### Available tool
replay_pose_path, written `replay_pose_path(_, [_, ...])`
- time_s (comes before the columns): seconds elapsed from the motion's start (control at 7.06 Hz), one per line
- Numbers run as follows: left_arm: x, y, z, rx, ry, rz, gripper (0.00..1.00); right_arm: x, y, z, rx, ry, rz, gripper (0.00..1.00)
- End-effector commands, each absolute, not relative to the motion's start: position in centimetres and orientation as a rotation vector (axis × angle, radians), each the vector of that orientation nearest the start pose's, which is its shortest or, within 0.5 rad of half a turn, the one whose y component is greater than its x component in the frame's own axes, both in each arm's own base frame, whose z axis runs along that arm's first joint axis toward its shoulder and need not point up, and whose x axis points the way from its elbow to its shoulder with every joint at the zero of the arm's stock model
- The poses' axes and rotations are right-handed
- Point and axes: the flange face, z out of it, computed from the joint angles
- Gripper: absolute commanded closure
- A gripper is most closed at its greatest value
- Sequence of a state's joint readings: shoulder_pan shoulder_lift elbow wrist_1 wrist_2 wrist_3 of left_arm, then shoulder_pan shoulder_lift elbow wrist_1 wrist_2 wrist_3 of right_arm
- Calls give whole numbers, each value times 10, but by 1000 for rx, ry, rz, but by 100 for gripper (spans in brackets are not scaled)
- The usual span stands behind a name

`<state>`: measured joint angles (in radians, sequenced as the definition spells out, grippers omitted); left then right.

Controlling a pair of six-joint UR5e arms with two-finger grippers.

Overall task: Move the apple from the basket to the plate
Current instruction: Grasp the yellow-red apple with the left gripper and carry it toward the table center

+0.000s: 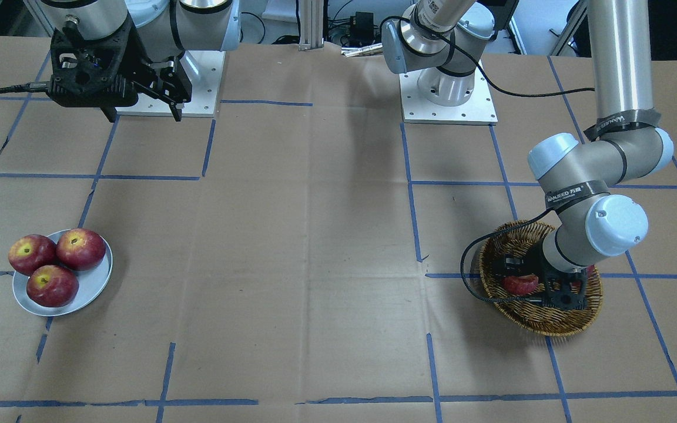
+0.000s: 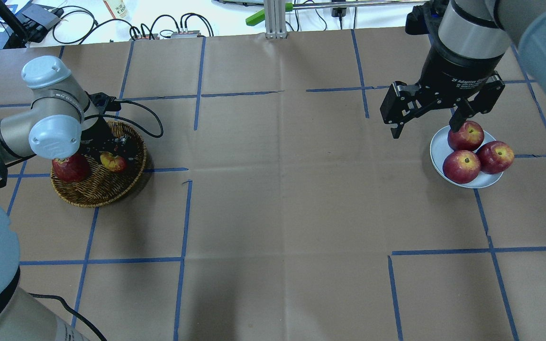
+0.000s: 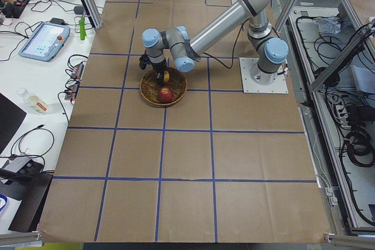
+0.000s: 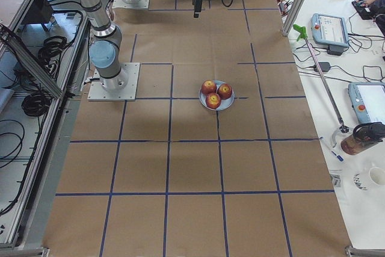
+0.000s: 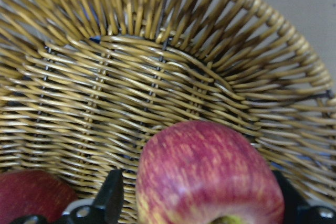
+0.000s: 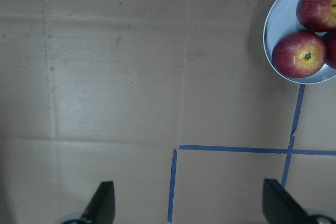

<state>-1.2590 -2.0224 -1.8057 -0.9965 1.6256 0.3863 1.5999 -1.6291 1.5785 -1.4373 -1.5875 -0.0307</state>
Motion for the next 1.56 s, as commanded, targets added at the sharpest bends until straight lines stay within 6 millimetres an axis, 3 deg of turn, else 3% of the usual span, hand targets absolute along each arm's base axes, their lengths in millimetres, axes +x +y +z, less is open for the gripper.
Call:
replay_pose_path(0.0, [54,-588,189,80,3107,197,39,145,-454,499,-95,3154,131,0])
replay_pose_path(0.14, [54,-587,195,70,3106,192,39,145,-454,499,-95,3154,128,0])
replay_pose_path(0.28, [44,-593,225,49,3094,127,37,145,-454,499,-98,3154,131,0])
replay_pose_path(0.43, [17,-590,261,-35,3092,96,36,145,-454,499,-98,3154,128,0])
replay_pose_path(0.57, [-47,-585,288,-73,3081,89,36,145,-454,499,-98,3154,128,0])
replay_pose_path(0.71, [-111,-587,299,-89,3076,82,36,145,-454,499,-98,3154,128,0])
replay_pose_path(0.85, [-164,-580,302,-130,3083,77,36,145,-454,499,-100,3154,128,0])
replay_pose_path(0.99, [-215,-569,281,-229,3098,108,37,145,-454,499,-100,3154,128,0])
replay_pose_path(1.13, [-263,-571,265,-264,3099,71,36,145,-454,499,-100,3153,128,0])
replay_pose_path(1.42, [-326,-570,239,-351,3092,42,36,145,-454,499,-100,3154,131,0])
